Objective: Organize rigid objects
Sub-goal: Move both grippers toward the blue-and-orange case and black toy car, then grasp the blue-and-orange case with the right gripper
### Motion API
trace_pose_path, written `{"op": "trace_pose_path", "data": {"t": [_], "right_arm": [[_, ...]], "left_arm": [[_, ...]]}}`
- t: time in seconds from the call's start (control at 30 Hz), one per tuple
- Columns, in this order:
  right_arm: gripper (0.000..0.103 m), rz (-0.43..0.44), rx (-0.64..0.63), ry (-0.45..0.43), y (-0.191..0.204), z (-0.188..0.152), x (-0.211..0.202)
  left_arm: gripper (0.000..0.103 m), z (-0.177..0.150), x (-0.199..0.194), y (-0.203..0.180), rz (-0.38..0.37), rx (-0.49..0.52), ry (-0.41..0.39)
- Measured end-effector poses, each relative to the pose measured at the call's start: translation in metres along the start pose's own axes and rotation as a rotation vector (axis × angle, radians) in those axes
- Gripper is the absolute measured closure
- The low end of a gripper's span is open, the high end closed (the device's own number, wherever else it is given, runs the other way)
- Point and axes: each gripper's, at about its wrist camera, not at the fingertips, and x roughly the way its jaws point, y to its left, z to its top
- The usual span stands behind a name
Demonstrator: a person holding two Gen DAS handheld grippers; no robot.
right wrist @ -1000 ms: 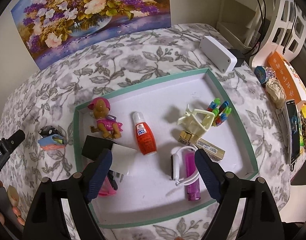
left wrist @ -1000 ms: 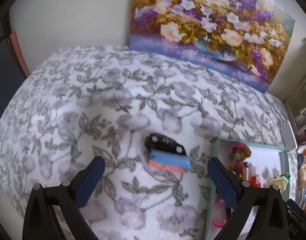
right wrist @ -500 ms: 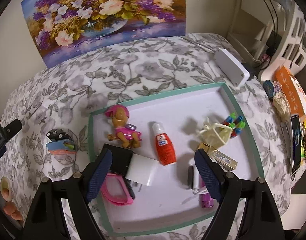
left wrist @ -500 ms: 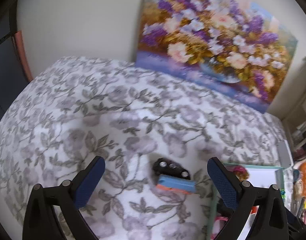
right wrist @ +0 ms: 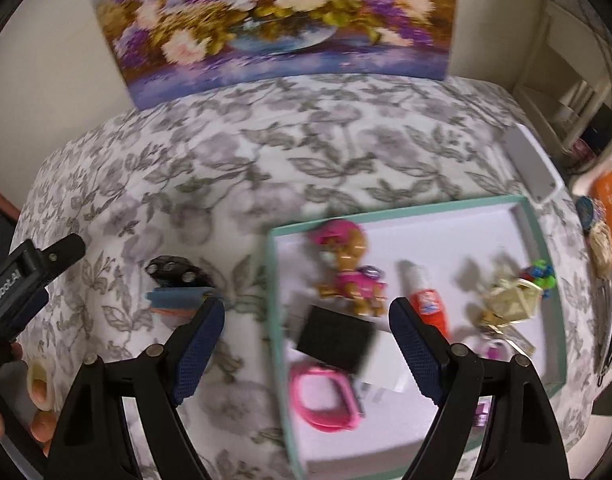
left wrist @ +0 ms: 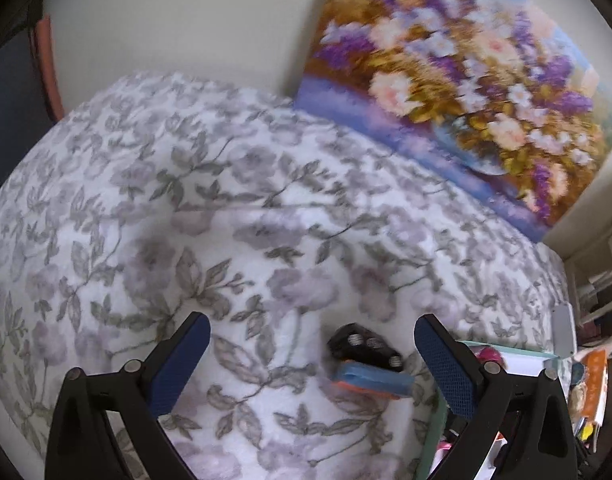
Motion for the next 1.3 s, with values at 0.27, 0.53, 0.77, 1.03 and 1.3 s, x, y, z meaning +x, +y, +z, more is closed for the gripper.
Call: {"op": "trace_pose_path", "data": {"t": [0.27,0.53,0.77,1.03,1.3], "right_arm": [[0.018,0.036,-0.057,0.038,0.05,0.002,0.025],[0.018,0.036,-0.104,0.072,0.08,-0.004,0.049],[0.018,0.032,-0.116,0.094,0.089,-0.008,0.064],[0.018,0.006,-0.133,0.115,0.098,-0.013,0.084],[0.02,-0.007,-0.112,0.113,0.098,-0.014,0.095]], "left_arm": [[0.0,-0.001,0.027,0.028,0.057,-0.053,0.098],[0.0,-0.002,0.048,0.059,0.123,-0.129,0.168],[0.0,-0.003,0.056,0.07,0.13,-0.156,0.2],[0.0,-0.006,0.058,0.075,0.126,-0.173,0.219],[0.0,-0.01,0.063,0.08,0.132,-0.179,0.241]]}}
